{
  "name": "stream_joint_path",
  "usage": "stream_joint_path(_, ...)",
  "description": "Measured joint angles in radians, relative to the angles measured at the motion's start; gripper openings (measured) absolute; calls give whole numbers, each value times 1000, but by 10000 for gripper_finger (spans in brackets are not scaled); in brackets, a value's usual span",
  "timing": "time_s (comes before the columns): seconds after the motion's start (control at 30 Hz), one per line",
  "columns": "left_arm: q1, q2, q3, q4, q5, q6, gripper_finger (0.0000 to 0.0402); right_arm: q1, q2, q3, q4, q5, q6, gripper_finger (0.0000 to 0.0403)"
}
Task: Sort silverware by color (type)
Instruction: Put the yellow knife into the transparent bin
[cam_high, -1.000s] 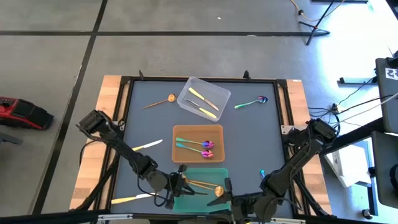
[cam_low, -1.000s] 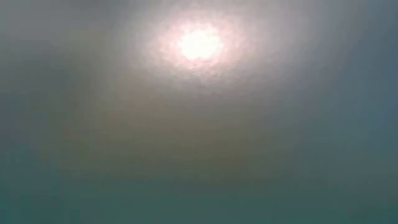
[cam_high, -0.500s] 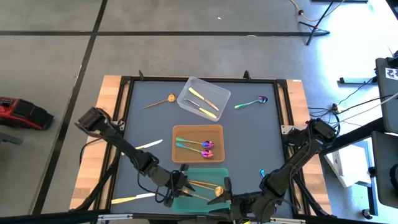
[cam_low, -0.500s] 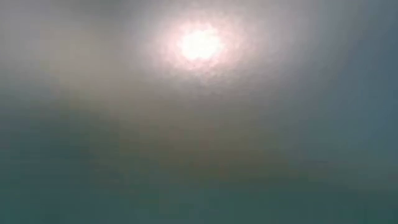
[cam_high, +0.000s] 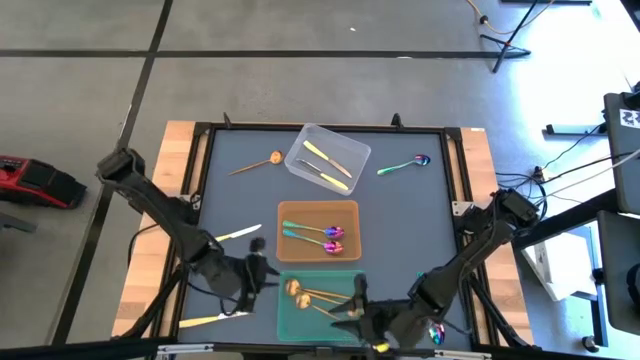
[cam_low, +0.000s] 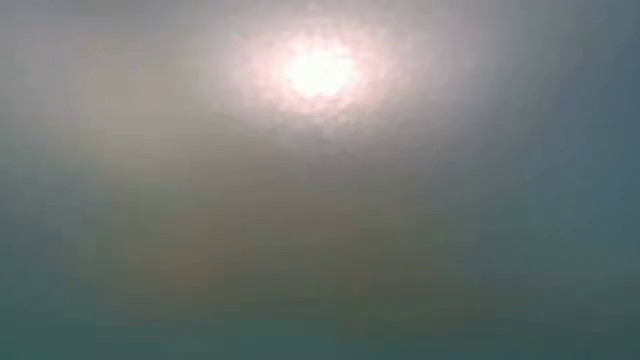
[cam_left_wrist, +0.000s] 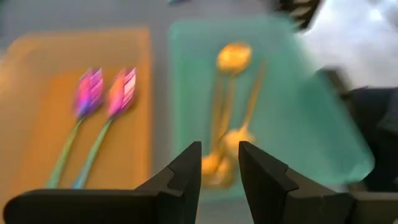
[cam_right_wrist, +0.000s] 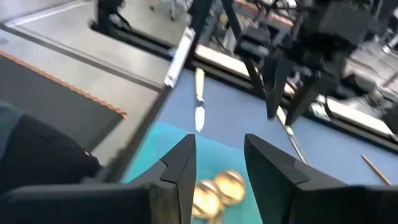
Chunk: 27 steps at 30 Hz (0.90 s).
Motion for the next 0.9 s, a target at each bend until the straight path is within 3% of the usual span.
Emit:
stream_joint_path(0.17,-41,-56,0,-366,-71,-280,101,-64,0,0,-115,-1,48,127)
stream_joint_path(0.37,-65,-65,-1,-713,-25,-603,101,-153,0,0,-327,-2,106,127)
stream_joint_path(0.63,-9,-65,-133,-758,227,-774,112,-275,0,0,-529,-47,129,127)
stream_joint_path(0.8,109,-65,-231,-778,423,-771,145,-331,0,0,-627,-77,129,127)
stream_joint_path(0.9,167,-64,-267,-781,465,-750,155,-356,0,0,-657,-80,127,127)
